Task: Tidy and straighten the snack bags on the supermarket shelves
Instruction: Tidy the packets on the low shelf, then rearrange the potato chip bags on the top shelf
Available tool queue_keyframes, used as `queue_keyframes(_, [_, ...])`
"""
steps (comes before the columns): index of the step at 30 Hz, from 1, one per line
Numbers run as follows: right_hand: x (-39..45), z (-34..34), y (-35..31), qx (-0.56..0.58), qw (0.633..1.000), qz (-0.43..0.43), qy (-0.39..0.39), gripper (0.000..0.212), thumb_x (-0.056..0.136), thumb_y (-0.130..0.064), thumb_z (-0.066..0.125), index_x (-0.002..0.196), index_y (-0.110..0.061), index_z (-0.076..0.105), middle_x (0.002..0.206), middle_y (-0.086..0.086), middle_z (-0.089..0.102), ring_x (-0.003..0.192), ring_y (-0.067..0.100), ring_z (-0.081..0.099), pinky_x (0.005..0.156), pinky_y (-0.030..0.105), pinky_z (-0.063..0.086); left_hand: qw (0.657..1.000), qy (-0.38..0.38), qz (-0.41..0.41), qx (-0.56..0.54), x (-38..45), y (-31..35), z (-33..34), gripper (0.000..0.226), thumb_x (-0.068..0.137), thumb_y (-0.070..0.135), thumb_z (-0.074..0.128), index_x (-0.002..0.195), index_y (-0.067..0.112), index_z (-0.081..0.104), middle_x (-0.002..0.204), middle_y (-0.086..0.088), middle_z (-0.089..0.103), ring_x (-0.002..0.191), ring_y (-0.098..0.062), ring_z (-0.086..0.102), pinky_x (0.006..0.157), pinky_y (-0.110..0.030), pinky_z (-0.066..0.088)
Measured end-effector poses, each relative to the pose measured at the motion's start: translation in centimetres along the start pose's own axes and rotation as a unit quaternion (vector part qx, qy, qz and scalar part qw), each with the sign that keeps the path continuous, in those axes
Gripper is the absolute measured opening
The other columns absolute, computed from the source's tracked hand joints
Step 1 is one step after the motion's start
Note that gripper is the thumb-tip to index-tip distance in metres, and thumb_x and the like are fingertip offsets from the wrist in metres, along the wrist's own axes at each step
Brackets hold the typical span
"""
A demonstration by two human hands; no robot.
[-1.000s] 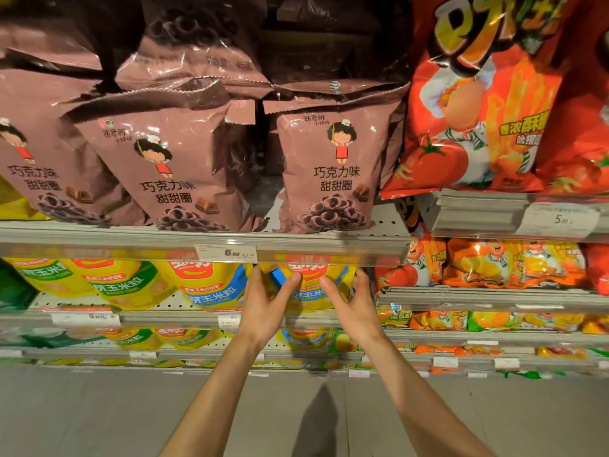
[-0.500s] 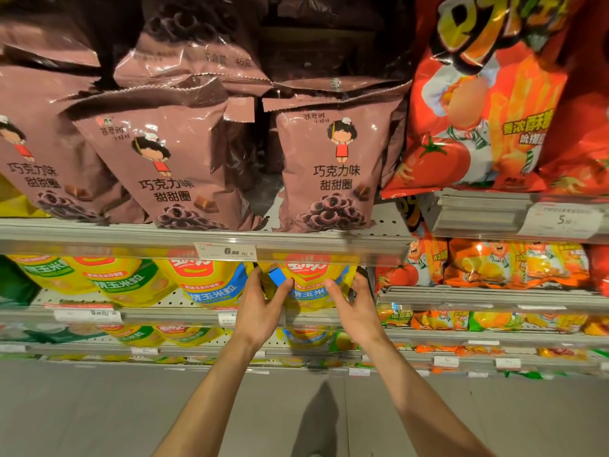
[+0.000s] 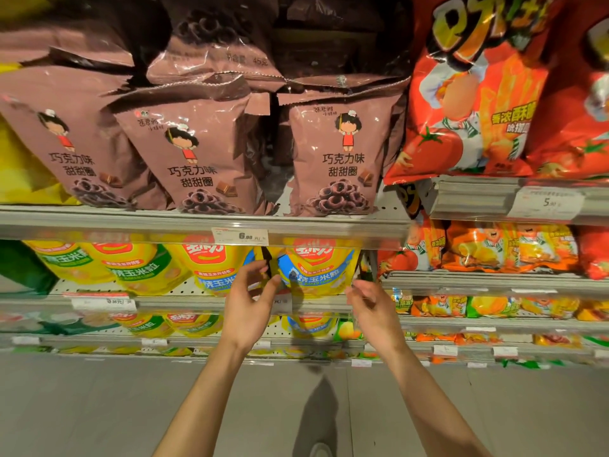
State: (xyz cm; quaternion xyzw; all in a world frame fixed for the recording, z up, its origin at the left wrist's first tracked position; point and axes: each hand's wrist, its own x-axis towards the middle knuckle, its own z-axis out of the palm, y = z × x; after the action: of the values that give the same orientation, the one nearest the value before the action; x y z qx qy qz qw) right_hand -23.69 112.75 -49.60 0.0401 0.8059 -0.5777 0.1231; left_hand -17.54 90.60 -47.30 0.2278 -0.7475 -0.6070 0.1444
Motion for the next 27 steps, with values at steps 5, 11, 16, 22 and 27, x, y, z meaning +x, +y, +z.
queue_keyframes(5, [-4.3,-1.8,-1.5,0.060,0.998,-0.020,0.027,0.013,0.099,-0.024,0.066,0.101,-0.011,0.068,0.090,0.006,0.074,0.082,0.015,0.071,0.079,0.029,0.056,0.999,-0.014,0.001,-0.044,-3.8,2.2,-1.7,0.017,0.097,0.024,0.069,0.114,0.023,0.066,0.101,0.010,0.075,0.098,-0.002,0.070,0.076,-0.011,0.051])
queue_keyframes(11, [-9.0,-4.9,-2.3,0.065,0.995,-0.049,0.066,0.012,0.101,-0.012,0.061,0.097,-0.018,0.071,0.088,0.000,0.076,0.077,0.014,0.073,0.069,0.017,0.054,0.996,-0.036,0.015,-0.079,-7.7,3.4,-2.6,0.014,0.097,0.017,0.068,0.110,0.021,0.068,0.102,0.019,0.076,0.098,-0.005,0.072,0.083,-0.017,0.055])
queue_keyframes(16, [-11.1,-7.8,-2.2,0.061,0.992,-0.065,0.089,0.011,0.100,-0.015,0.063,0.099,-0.021,0.072,0.091,-0.005,0.077,0.078,0.008,0.073,0.068,0.017,0.055,0.994,-0.054,0.016,-0.089,-8.8,4.9,-1.6,0.014,0.097,0.019,0.069,0.109,0.025,0.069,0.099,0.007,0.076,0.097,-0.013,0.073,0.093,-0.038,0.057])
queue_keyframes(22, [-11.7,-12.2,-2.1,0.064,0.988,-0.084,0.111,0.013,0.102,-0.015,0.060,0.098,-0.020,0.072,0.090,-0.006,0.077,0.082,0.011,0.073,0.072,0.018,0.057,0.992,-0.080,0.041,-0.085,-10.2,7.8,2.4,0.012,0.098,0.015,0.068,0.106,0.024,0.070,0.096,-0.002,0.076,0.096,-0.024,0.072,0.090,-0.043,0.056])
queue_keyframes(27, [-11.1,-18.5,-1.4,0.069,0.988,-0.090,0.108,0.014,0.104,-0.018,0.059,0.099,-0.020,0.072,0.092,0.001,0.077,0.084,0.015,0.072,0.075,0.020,0.057,0.991,-0.077,0.063,-0.087,-12.5,10.1,8.5,0.011,0.099,0.015,0.067,0.105,0.024,0.070,0.096,-0.003,0.077,0.095,-0.026,0.071,0.088,-0.048,0.056])
